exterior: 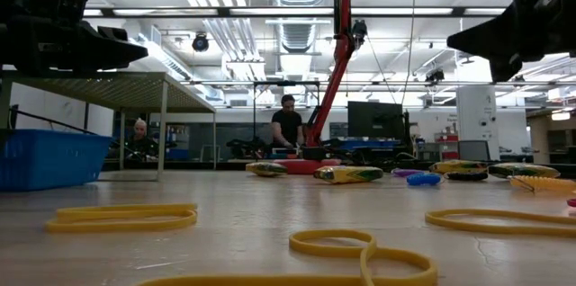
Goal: Pick & Place Office Desk Supplies
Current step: Put the yellow rubber band into the yellow bin
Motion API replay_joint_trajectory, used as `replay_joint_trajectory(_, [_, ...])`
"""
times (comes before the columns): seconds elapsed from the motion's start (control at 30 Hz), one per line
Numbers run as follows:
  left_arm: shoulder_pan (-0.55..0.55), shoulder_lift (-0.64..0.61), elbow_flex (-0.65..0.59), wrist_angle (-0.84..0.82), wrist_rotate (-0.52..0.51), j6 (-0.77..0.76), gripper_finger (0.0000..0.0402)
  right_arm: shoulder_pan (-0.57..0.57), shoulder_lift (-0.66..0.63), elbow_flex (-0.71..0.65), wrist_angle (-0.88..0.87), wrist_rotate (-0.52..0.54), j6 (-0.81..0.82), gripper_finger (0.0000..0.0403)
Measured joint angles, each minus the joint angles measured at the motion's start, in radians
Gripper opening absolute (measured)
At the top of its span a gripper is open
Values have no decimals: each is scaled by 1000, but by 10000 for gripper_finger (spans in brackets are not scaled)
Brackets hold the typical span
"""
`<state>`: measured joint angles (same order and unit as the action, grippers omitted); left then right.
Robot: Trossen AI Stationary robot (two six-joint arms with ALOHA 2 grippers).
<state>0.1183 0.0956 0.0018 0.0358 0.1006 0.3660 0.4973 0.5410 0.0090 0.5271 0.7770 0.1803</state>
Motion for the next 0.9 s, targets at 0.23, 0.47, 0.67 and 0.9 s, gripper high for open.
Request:
replay_joint_trajectory(0.23, [0,0,0,0,0,0,23,0,2,0,2,0,-82,8])
replay_joint_trajectory(0.47, [0,0,0,0,0,0,23,0,3,0,1,1,-312,8])
replay_joint_trajectory(0.67, [0,0,0,0,0,0,23,0,3,0,2,1,-414,8])
replay_joint_trajectory(0.9, [0,0,0,1,0,-54,23,-1,4,0,2,1,-417,8])
